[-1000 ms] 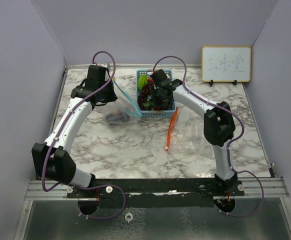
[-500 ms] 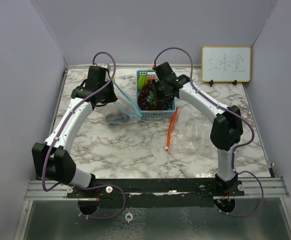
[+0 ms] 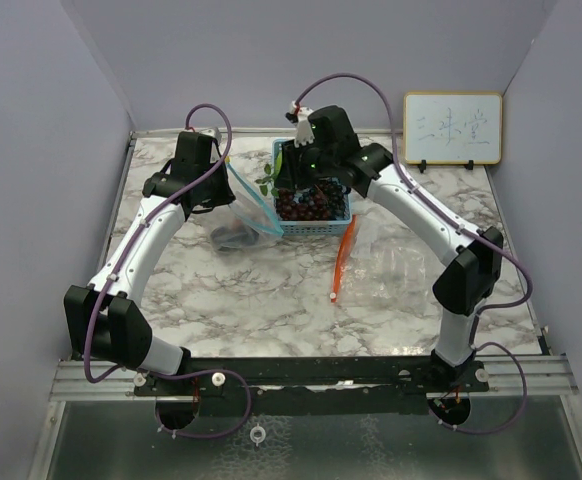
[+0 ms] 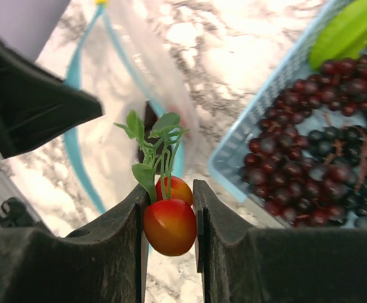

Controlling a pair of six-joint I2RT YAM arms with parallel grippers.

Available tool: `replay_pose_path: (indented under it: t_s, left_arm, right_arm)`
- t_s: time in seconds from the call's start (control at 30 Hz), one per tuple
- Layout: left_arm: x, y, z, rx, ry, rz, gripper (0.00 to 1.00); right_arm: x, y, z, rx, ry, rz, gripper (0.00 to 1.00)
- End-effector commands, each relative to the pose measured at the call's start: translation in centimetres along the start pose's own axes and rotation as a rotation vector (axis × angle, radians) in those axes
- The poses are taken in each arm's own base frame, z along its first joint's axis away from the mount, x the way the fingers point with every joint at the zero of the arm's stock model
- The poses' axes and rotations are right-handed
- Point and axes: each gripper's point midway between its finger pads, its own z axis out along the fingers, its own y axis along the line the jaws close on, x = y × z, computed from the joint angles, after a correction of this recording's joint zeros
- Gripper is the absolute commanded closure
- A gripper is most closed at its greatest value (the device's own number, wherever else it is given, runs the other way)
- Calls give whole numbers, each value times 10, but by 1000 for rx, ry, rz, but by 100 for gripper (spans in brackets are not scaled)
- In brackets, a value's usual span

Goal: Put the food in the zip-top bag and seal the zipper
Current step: Pick up the fake fruit from the bin, then place the fake fruit in the zipper food storage bag.

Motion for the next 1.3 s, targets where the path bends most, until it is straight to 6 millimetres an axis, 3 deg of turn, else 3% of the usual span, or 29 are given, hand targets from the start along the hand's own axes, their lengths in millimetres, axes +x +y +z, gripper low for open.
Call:
replay_pose_path:
  t_s: [0.0, 0.13, 0.3, 0.43, 0.53, 0.63, 0.7, 0.83, 1.0, 1.27]
  left_arm:
    - [-8, -7, -6, 35, -31, -7, 100]
    - [-11, -8, -7, 36, -36, -7, 100]
    - [-14, -9, -8, 36, -42, -7, 100]
    - [-14, -9, -8, 34, -39, -5, 100]
    - [-13, -8, -7, 32, -36, -5, 100]
    - [-11, -9, -5, 36, -31, -6, 100]
    - [-11, -8, -5, 35, -30, -6, 100]
    - [-12, -9, -7, 36, -35, -1, 100]
    - [-12, -10, -9, 42, -38, -3, 100]
    - [-11, -12, -5, 53, -25, -5, 100]
  right_arm:
    - [6, 49, 10, -166, 13, -39, 98]
    - [25, 66, 26, -192, 59, -49, 96]
    - [46, 59, 49, -156, 124, -44, 83]
    - [44, 58, 52, -150, 120, -49, 62]
    - [36, 60, 49, -149, 98, -55, 37]
    - [26, 56, 44, -121, 66, -73, 30]
    - [20, 48, 39, -77, 47, -79, 20]
    - [8, 9, 31, 90, 10, -36, 18]
    - [-1, -81, 29, 332, 6, 103, 19]
    - [1, -186, 66, 517, -37, 199, 21]
